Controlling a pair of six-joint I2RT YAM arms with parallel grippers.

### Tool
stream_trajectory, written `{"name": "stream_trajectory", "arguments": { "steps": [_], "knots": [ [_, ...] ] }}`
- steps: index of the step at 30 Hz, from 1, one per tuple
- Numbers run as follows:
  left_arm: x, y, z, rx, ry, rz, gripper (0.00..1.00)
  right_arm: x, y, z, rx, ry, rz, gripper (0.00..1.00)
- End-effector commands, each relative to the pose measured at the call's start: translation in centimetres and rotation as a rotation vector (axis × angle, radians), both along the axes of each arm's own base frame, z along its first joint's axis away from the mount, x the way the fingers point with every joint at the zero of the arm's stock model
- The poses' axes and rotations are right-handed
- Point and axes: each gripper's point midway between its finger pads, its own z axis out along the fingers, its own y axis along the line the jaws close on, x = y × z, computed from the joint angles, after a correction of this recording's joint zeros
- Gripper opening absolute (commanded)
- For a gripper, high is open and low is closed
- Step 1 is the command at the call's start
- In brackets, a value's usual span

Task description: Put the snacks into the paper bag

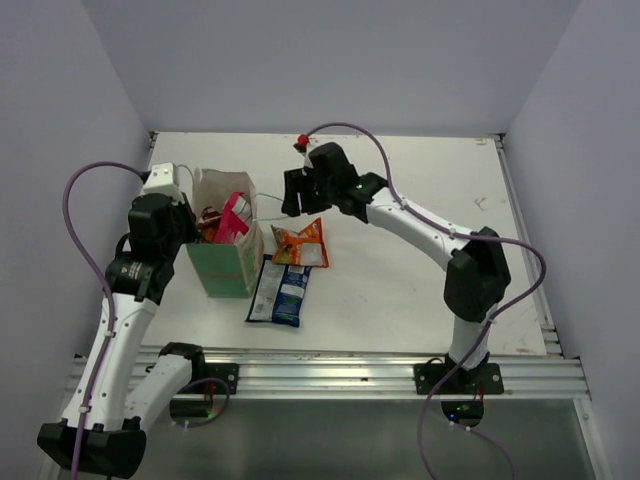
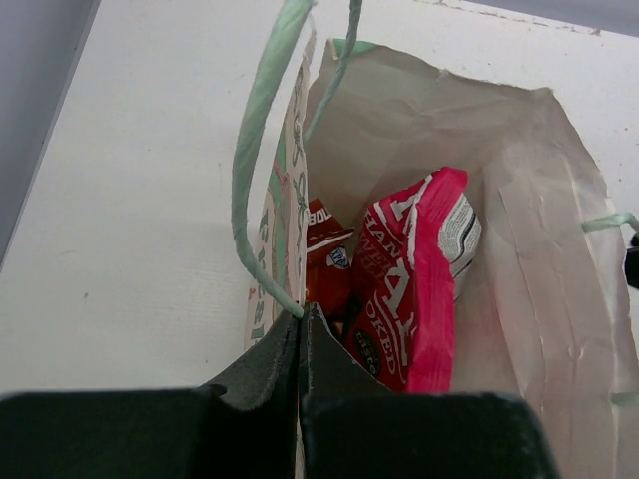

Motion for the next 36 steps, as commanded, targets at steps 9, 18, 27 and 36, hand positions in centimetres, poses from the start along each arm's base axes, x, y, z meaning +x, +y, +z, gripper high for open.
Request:
{"name": "stream_trajectory", "arguments": {
  "steps": [9, 18, 27, 36],
  "knots": [
    [0.0, -0.1, 0.0, 0.010, 0.011, -0.009, 0.00, -1.7, -3.6, 14.1, 0.163, -0.232, -0.068, 0.64],
    [-0.2, 0.0, 0.3, 0.011, 0.005, -0.006, 0.00, -0.2, -5.8, 5.9, 0.027, -0.126, -0.184, 0.65],
    [-0.4, 0.1, 0.3, 0.015, 0.002, -0.005, 0.00, -0.3, -4.9, 0.7, -0.012, -0.036, -0.140, 0.65],
    [-0.5, 0.0, 0.3, 0.010, 0.001, -0.006, 0.00, -0.8, -2.3, -7.0, -0.081, 0.089, -0.045, 0.63]
  ]
}}
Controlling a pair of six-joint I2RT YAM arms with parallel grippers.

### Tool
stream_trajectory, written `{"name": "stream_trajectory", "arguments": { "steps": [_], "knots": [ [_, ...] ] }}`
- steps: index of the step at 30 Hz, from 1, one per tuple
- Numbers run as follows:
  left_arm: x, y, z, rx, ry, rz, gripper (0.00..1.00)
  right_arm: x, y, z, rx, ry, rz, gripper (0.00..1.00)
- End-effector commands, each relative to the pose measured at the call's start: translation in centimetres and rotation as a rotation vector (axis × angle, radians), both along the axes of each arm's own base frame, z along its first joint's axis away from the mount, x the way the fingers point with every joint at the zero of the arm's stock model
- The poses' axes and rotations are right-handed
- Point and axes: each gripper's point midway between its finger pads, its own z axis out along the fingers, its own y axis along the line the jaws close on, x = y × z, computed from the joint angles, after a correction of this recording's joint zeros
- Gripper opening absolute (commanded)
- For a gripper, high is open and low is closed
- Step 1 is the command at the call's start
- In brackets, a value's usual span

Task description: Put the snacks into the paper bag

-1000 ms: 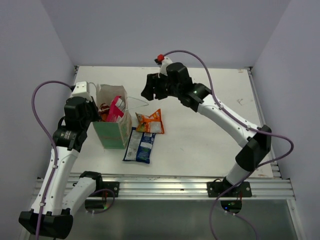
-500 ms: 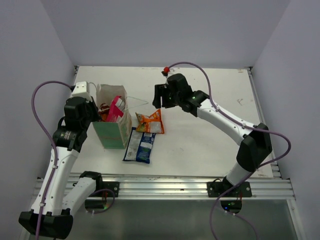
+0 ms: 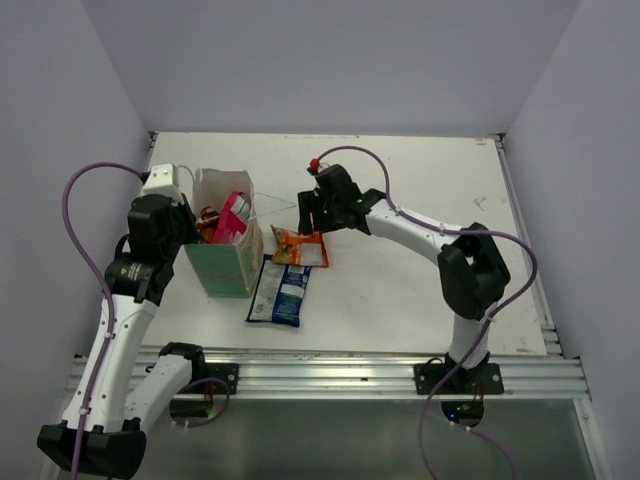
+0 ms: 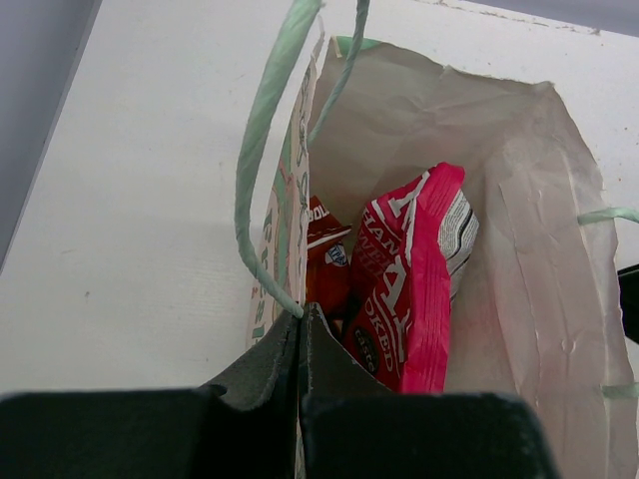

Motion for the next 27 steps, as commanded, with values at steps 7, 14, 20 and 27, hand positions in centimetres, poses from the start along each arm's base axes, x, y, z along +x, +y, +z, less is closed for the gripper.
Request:
{"name": "stream_trajectory", "arguments": {
  "steps": [7, 14, 20, 27],
  "knots": [
    [-0.4, 0.0, 0.4, 0.011, -0.001, -0.007, 0.00, 0.4, 2.9, -5.3, -0.053, 0.037, 0.079, 0.63],
    [-0.5, 0.2, 0.4, 0.017, -0.001, -0.002, 0.00, 0.3, 2.3, -9.0, -0.142, 0.081, 0.072, 0.35],
    [-0.5, 0.2, 0.3, 0.018, -0.003, -0.002, 0.00, -1.1, 1.2, -9.8, -0.165, 0.118, 0.093, 0.36],
    [-0.6, 0.1, 0.2, 0.014, -0.004, -0.004, 0.00, -2.0, 1.0, -10.4, -0.160, 0.146, 0.109, 0.00]
  ]
}}
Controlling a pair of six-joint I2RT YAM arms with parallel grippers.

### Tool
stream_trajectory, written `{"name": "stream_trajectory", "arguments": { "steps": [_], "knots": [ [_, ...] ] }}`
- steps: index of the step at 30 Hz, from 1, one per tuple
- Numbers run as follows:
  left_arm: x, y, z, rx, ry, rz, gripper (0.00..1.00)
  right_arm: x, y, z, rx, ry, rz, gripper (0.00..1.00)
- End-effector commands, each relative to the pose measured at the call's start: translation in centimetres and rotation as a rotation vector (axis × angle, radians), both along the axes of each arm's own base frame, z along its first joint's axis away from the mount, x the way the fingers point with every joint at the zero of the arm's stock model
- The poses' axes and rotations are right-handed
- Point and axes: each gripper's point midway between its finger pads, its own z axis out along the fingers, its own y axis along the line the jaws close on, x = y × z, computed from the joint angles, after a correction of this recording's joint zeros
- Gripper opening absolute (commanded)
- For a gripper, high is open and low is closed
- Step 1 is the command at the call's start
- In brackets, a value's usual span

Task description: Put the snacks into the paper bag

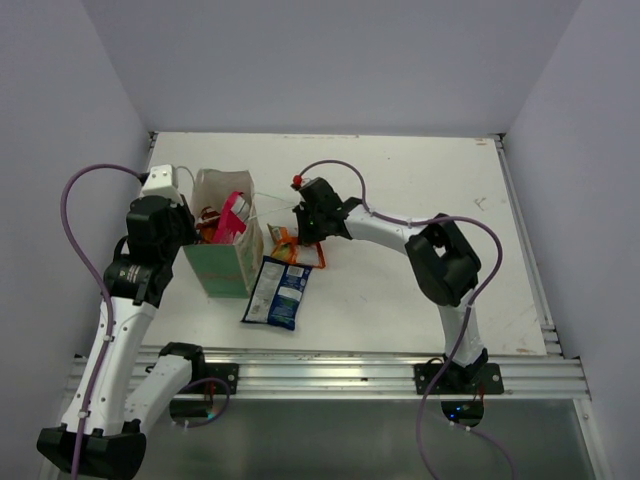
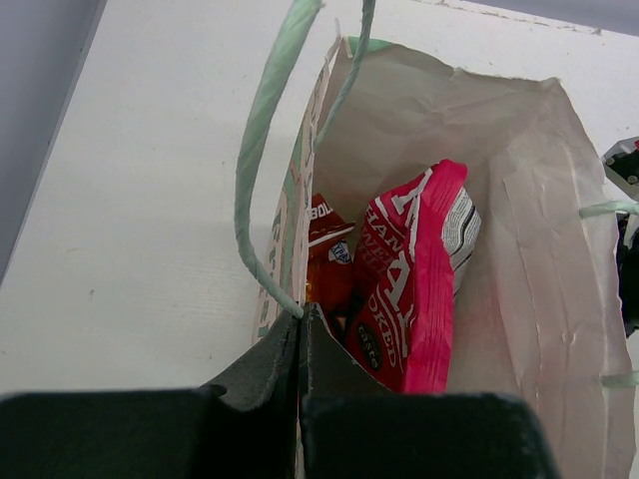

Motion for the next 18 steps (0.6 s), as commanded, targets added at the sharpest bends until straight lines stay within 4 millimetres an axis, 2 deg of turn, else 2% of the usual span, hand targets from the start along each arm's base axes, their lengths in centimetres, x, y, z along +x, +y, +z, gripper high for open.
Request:
{"name": "stream_trajectory", "arguments": {
  "steps": [1, 5, 6, 8, 9, 12, 13, 15, 16, 18],
  "knots": [
    [-0.3, 0.0, 0.1, 0.007, -0.003, -0.004, 0.00, -1.8, -1.7, -2.5, -0.081, 0.073, 0.014, 0.00],
    [-0.4, 0.1, 0.2, 0.010, -0.006, 0.001, 0.00, -1.9, -3.1, -2.6, -0.130, 0.070, -0.020, 0.00],
    [-0.5, 0.2, 0.2, 0.013, -0.006, 0.003, 0.00, -1.5, -3.7, -1.4, -0.132, 0.044, -0.041, 0.00],
    [-0.6, 0.3, 0.3, 0.018, -0.007, 0.009, 0.00, -1.3, -5.8, -0.7, -0.170, 0.031, -0.092, 0.00],
    [-0.6, 0.3, 0.3, 0.018, -0.008, 0.008, 0.00, -0.7, -6.9, 1.5, -0.163, -0.010, -0.123, 0.00],
    [-0.6, 0.3, 0.3, 0.015, -0.011, 0.005, 0.00, -0.2, -10.0, 4.5, -0.237, -0.096, -0.176, 0.00],
    [-0.6, 0.2, 0.4, 0.012, -0.014, 0.003, 0.00, 0.5, -10.9, 7.1, -0.241, -0.160, -0.204, 0.00],
    [-0.5, 0.1, 0.3, 0.007, -0.014, 0.000, 0.00, 0.4, -12.1, 9.3, -0.269, -0.190, -0.217, 0.00],
    [-0.4, 0.0, 0.3, 0.006, -0.014, -0.002, 0.00, 1.0, -12.2, 11.9, -0.251, -0.240, -0.233, 0.00],
    [-0.4, -0.1, 0.3, 0.003, -0.015, -0.006, 0.00, 1.3, -13.3, 14.0, -0.285, -0.277, -0.255, 0.00]
  ]
}}
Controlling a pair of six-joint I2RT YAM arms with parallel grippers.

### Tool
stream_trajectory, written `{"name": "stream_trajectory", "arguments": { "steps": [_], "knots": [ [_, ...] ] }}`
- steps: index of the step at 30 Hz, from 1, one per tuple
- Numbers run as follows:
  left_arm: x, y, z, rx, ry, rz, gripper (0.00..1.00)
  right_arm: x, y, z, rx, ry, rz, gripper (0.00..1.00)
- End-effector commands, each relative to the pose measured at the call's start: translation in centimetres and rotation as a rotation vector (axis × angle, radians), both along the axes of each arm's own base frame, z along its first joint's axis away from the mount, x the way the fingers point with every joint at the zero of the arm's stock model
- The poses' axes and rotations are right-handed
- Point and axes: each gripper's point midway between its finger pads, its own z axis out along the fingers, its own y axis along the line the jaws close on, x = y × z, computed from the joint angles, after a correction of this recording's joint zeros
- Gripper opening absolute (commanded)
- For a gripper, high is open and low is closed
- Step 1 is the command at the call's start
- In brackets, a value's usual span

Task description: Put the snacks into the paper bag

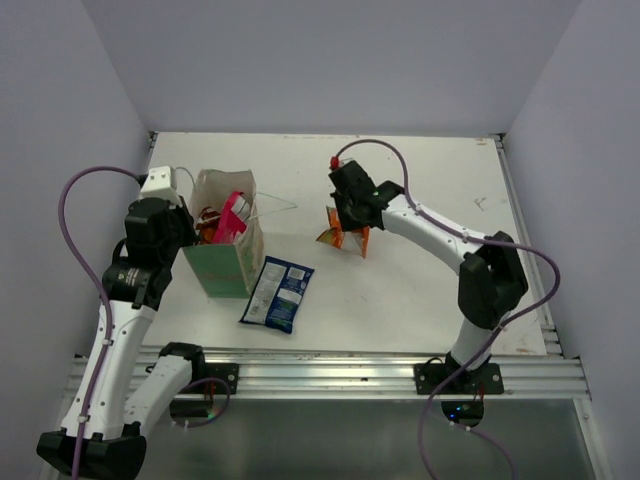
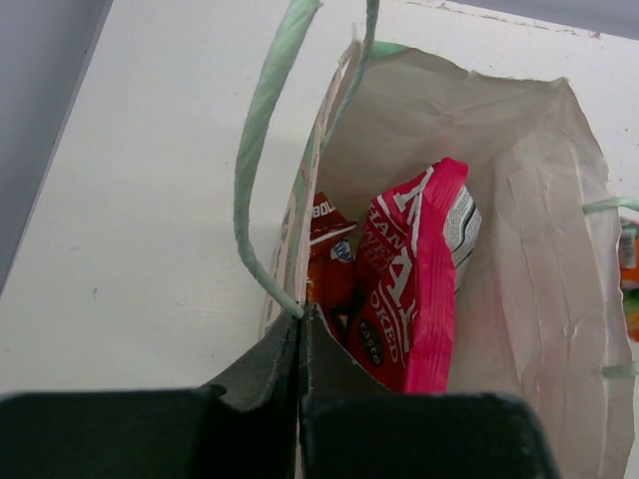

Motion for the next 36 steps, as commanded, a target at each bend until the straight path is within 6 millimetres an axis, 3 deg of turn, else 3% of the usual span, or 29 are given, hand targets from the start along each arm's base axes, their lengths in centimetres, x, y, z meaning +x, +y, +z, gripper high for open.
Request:
{"name": "stream_trajectory", "arguments": {
  "steps": [1, 3, 4, 6, 7, 9, 10, 11, 12, 13, 14, 15, 17, 20, 26, 30, 36],
  "knots": [
    [-0.1, -0.2, 0.0, 0.001, -0.006, -0.011, 0.00, 2.2, -1.7, 10.6, -0.009, -0.228, -0.047, 0.00],
    [-0.1, -0.2, 0.2, -0.001, -0.012, -0.012, 0.00, 2.5, -1.4, 13.4, 0.023, -0.267, -0.046, 0.00],
    [-0.1, -0.3, 0.1, -0.001, -0.009, -0.013, 0.00, 3.2, -0.9, 16.8, 0.074, -0.329, -0.054, 0.00],
    [-0.1, -0.3, 0.1, -0.003, -0.009, -0.016, 0.00, 3.6, -0.1, 19.8, 0.123, -0.372, -0.047, 0.00],
    [-0.1, -0.5, 0.2, -0.004, -0.011, -0.020, 0.00, 4.0, 0.5, 23.5, 0.190, -0.437, -0.042, 0.00],
    [-0.1, -0.5, 0.1, -0.004, -0.009, -0.022, 0.00, 4.1, 2.7, 26.4, 0.294, -0.471, 0.018, 0.00],
    [-0.1, -0.6, 0.2, -0.007, -0.010, -0.025, 0.00, 4.1, 3.5, 29.9, 0.379, -0.521, 0.033, 0.00],
    [-0.1, -0.7, 0.2, -0.008, -0.013, -0.028, 0.00, 4.1, 4.5, 31.5, 0.437, -0.540, 0.061, 0.00],
    [-0.1, -0.7, 0.2, -0.009, -0.012, -0.028, 0.00, 4.4, 6.3, 31.4, 0.473, -0.520, 0.097, 0.00],
    [-0.1, -0.7, 0.2, -0.010, -0.013, -0.029, 0.00, 3.4, 7.8, 34.6, 0.585, -0.539, 0.154, 0.00],
    [-0.1, -0.7, 0.2, -0.012, -0.013, -0.030, 0.00, 3.1, 9.3, 35.4, 0.638, -0.534, 0.189, 0.00],
    [-0.2, -0.7, 0.3, -0.013, -0.015, -0.030, 0.00, 3.2, 11.4, 34.9, 0.679, -0.500, 0.231, 0.00],
    [-0.2, -0.7, 0.3, -0.012, -0.013, -0.028, 0.00, 1.5, 14.1, 37.3, 0.802, -0.496, 0.314, 0.00],
    [-0.3, -0.6, 0.4, -0.008, -0.014, -0.025, 0.00, -1.3, 18.9, 36.4, 0.891, -0.410, 0.417, 0.00],
    [-0.5, -0.5, 0.4, -0.008, -0.012, -0.021, 0.00, -5.6, 24.9, 31.3, 0.895, -0.237, 0.535, 0.00],
    [-0.6, -0.5, 0.1, -0.008, -0.008, -0.019, 0.00, -6.3, 26.1, 28.7, 0.876, -0.168, 0.544, 0.00],
    [-0.7, -0.4, 0.2, -0.007, -0.014, -0.017, 0.00, -6.7, 25.6, 24.1, 0.736, -0.112, 0.542, 0.00]
  ]
}}
